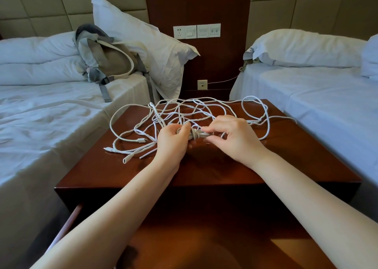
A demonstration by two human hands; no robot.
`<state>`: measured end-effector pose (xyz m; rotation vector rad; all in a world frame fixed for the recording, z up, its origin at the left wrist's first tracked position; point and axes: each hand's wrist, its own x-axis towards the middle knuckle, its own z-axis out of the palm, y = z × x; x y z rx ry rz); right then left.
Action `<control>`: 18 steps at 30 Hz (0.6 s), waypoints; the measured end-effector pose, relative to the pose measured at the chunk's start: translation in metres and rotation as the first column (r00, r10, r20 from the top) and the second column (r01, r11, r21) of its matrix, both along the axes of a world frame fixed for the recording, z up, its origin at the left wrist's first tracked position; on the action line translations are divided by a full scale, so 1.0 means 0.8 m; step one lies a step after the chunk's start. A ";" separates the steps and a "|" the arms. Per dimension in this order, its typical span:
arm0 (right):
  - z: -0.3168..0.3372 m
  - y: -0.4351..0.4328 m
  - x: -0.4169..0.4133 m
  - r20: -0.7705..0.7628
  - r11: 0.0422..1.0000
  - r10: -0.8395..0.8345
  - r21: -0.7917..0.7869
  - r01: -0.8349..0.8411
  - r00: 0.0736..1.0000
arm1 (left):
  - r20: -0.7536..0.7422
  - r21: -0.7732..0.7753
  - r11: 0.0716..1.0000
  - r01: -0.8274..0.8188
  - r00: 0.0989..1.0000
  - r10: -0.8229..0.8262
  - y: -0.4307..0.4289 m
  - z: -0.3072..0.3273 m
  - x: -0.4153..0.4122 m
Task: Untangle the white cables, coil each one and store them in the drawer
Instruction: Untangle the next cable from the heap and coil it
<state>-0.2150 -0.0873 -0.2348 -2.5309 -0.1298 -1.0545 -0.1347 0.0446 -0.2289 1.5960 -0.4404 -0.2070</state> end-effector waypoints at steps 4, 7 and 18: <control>-0.001 0.002 -0.001 0.002 1.000 -0.019 -0.006 0.019 1.000 | 0.019 -0.012 1.000 0.000 1.000 0.000 -0.001 -0.002 0.002; -0.001 0.004 -0.002 0.004 1.000 -0.022 -0.005 0.022 1.000 | 0.028 -0.029 1.000 -0.011 1.000 0.012 -0.002 -0.003 0.002; -0.002 0.003 0.001 0.103 1.000 -0.025 -0.011 0.026 0.994 | 0.089 0.004 1.000 0.026 0.996 -0.026 -0.001 -0.004 0.002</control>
